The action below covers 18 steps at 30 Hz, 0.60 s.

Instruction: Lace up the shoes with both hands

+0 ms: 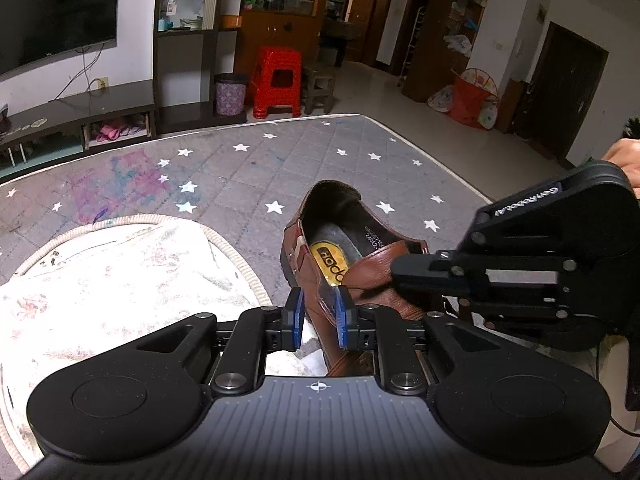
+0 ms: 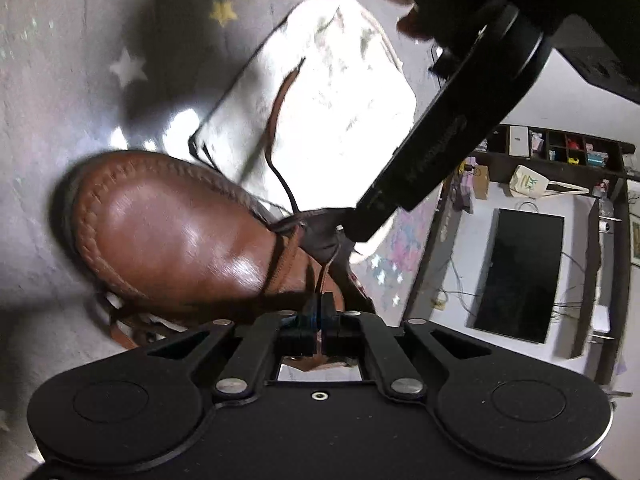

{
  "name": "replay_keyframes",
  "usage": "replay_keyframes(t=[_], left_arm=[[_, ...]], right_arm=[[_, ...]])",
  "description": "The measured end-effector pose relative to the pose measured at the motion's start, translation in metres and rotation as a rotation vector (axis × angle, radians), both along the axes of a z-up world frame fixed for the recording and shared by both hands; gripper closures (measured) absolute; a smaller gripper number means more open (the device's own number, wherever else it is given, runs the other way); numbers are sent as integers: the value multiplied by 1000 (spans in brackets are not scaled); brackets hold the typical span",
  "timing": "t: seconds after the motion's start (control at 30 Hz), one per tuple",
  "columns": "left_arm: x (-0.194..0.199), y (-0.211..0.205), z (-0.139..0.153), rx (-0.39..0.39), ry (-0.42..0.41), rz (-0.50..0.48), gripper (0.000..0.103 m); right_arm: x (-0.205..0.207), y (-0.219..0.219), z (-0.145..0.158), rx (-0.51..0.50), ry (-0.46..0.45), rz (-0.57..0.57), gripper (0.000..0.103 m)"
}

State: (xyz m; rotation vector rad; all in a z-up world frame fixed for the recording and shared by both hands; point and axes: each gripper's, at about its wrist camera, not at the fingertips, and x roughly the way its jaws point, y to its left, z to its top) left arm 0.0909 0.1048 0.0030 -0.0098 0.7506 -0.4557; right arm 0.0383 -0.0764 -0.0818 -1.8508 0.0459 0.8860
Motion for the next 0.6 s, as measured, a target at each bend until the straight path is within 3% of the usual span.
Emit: replay_keyframes(t=[0.6], left_arm=[[-6, 2, -2, -28, 4, 4, 81]], right_arm=[[-14, -8, 9, 7, 23, 36, 101]])
